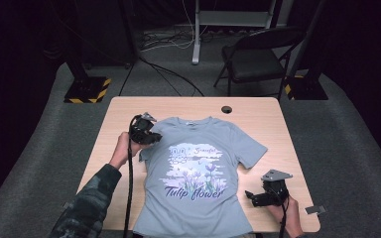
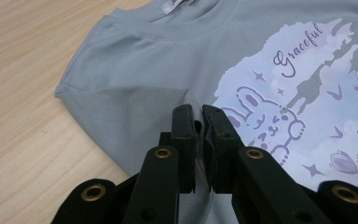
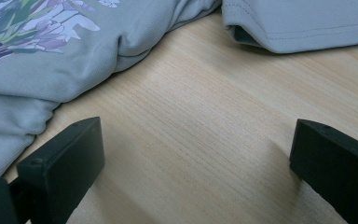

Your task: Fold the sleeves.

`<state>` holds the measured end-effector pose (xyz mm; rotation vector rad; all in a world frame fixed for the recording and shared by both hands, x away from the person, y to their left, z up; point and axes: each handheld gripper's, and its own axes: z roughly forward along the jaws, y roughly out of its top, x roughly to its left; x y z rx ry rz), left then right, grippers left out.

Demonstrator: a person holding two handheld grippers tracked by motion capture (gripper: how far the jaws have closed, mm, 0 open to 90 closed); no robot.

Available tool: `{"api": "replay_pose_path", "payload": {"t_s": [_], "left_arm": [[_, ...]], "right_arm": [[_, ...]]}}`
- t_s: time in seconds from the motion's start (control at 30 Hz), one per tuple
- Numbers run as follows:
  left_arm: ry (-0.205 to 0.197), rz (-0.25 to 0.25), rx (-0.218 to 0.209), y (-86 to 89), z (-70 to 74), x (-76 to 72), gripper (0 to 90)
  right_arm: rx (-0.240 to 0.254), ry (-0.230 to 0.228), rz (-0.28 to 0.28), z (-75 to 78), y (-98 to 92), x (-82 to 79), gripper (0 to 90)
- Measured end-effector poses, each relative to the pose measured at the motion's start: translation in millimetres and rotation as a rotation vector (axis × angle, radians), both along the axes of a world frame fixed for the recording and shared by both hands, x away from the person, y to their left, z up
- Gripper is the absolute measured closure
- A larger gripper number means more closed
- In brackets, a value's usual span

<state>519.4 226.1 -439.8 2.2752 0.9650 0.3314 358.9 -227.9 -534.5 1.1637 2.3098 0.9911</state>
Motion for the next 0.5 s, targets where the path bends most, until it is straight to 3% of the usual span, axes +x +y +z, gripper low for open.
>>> {"api": "replay_pose_path", "payload": {"t_s": [0.5], "left_arm": [[0.01,-0.034,0.018,-22.8,-4.6,5.3,82.8]], "right_arm": [[0.0,-0.001,0.001,0.0,-0.1,0.0,2.1]]}}
